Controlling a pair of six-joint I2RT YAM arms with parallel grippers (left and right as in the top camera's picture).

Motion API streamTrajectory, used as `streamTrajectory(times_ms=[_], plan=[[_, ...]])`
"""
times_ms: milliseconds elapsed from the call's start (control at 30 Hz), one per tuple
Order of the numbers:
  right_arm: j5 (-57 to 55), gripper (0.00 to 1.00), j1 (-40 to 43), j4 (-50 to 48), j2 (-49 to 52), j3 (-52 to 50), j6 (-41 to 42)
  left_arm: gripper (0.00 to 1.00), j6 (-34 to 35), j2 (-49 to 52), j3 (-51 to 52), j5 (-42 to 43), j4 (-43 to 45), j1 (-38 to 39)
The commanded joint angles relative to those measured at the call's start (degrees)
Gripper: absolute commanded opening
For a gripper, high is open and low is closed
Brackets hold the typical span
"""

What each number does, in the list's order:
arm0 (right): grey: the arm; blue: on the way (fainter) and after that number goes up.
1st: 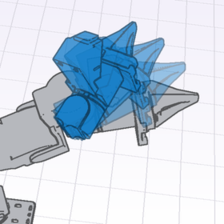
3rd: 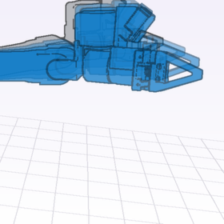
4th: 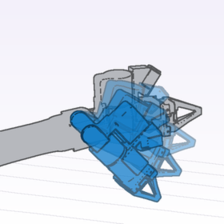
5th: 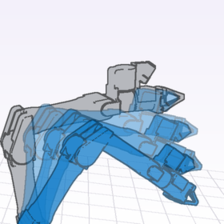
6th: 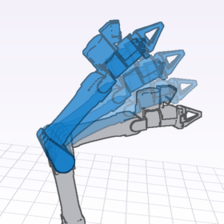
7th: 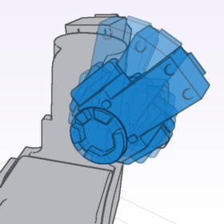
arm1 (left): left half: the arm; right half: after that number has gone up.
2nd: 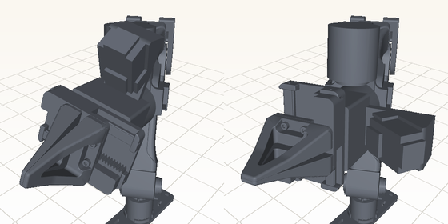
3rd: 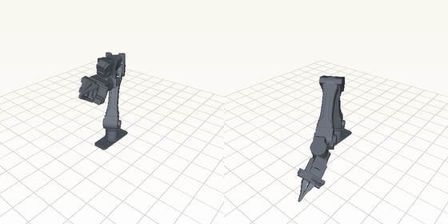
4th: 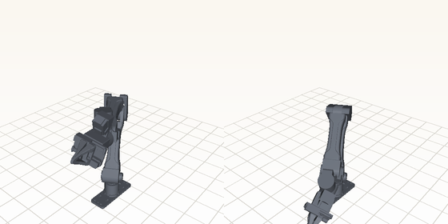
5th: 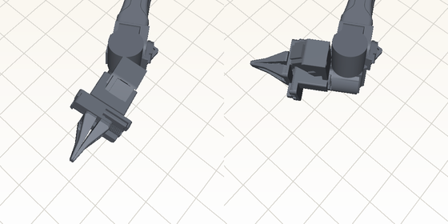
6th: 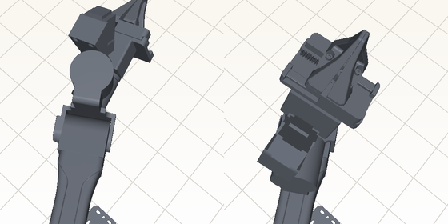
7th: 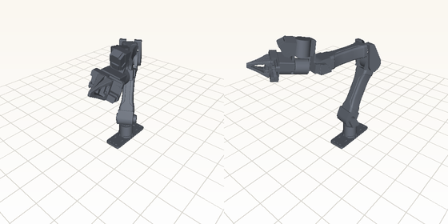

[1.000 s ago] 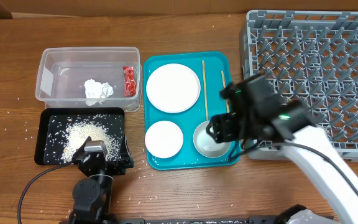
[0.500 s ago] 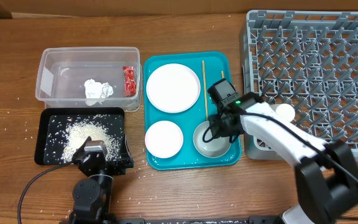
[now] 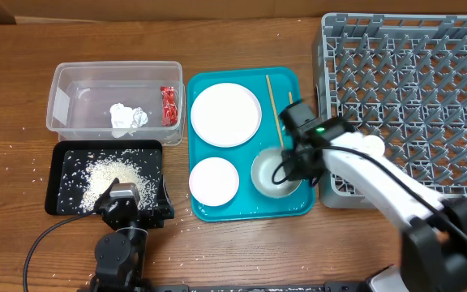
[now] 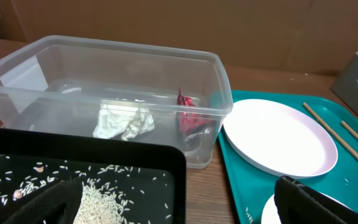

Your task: Sort waste into correct bins and load items into the dishwasher

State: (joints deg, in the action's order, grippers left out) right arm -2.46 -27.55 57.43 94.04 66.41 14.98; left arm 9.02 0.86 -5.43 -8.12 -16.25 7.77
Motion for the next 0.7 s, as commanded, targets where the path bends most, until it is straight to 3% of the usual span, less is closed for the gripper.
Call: streamTrajectory(times_ms=[0,233,400,500,667], plan=[[-4.3,0.04,1.8,0.6,-9.2,4.5,0.0,1.00,0.6,-0.6,0.5,0.3,0.2,-0.4],[-22.4,0.04,4.5,-0.7,-20.8,5.1,0.0,1.00,0.6,-0.6,0.5,0.2,0.2,-0.4],[-32.5,0.04,4.5,-2.3,-23.0,5.1,0.0,1.00,0.6,-0.6,0.5,0.2,0.2,-0.4],[-28.0,0.04,4.5,-2.2,-22.8,5.1,0.0,1.00,0.6,-0.6,0.5,0.2,0.2,-0.4],[-6.8,0.04,4.4,0.2,-21.6,4.9,0.0,1.00,0.6,-0.6,0.5,0.3,0.2,-0.4]])
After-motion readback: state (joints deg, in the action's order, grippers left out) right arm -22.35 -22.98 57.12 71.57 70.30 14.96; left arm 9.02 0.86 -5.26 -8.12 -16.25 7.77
